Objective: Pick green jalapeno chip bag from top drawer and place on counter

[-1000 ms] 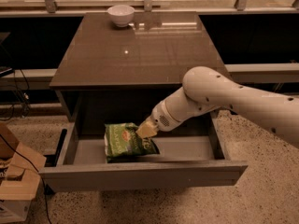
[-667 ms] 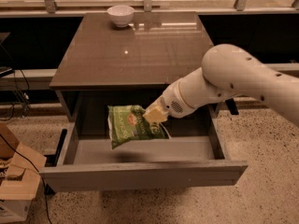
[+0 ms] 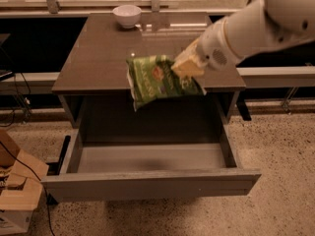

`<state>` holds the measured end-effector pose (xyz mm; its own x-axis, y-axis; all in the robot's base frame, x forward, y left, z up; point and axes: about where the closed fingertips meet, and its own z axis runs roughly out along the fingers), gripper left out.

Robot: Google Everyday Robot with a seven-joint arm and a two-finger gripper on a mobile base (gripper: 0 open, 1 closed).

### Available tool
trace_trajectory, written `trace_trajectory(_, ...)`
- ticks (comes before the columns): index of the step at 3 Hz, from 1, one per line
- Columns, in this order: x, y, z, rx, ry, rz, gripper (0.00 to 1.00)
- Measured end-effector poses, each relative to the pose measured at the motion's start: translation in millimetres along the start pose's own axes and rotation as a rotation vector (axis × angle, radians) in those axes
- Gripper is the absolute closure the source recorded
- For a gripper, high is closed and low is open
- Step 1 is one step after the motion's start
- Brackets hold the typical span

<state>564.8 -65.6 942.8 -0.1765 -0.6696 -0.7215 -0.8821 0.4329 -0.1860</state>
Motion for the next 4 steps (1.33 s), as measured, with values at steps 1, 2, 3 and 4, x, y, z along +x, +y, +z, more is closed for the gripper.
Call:
trace_trajectory(1,-13.5,-50.8,6.6,0.014,0.062,-0.039,1.0)
trace_trajectory(2,-29.9,-90.8,52.8,-0.019,0.097,-0.082,1.0)
trace_trajectory(3,-41.9,-126.7,104.8,-0.051,0.103,-0.079,0.83)
trace_trajectory(4,-56.4,-143.4,98.6,-0.017,0.07,-0.086,0.6)
